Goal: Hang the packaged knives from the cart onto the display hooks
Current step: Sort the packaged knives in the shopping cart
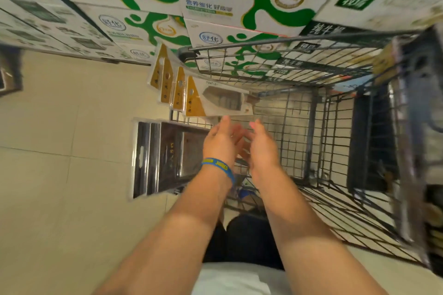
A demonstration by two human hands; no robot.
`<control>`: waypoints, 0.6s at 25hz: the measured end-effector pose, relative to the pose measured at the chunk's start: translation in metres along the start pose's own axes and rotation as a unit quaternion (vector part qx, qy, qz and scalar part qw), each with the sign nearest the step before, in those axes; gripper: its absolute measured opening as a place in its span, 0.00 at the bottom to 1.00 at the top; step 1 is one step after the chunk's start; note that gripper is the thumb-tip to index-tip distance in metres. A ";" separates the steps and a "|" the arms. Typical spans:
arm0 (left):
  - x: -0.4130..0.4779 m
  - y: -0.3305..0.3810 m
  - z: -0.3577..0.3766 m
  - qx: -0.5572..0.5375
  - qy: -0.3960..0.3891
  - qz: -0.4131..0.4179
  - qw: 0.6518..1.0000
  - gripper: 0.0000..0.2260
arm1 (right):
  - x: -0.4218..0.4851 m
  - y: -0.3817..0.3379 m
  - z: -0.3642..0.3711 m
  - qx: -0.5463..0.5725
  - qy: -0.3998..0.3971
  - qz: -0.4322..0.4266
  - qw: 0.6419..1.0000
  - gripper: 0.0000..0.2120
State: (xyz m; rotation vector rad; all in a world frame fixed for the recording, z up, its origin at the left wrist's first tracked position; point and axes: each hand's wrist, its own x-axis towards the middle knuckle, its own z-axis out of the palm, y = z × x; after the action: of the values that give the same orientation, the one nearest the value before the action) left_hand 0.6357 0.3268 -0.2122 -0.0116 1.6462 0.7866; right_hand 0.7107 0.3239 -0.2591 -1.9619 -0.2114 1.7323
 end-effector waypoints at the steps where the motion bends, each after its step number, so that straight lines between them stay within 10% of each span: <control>1: -0.012 0.005 -0.003 -0.049 -0.034 -0.042 0.997 0.14 | -0.014 -0.007 -0.009 0.001 -0.003 -0.009 1.000 0.14; 15: -0.160 0.028 0.038 0.204 -0.165 0.044 0.964 0.13 | -0.206 -0.103 -0.156 -0.051 -0.043 -0.195 0.979 0.10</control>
State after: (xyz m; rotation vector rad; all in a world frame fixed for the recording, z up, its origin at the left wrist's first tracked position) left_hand 0.6970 0.3015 -0.0596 0.4645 1.4673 0.4706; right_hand 0.8465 0.2800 -0.0206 -1.7685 -0.6802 1.5707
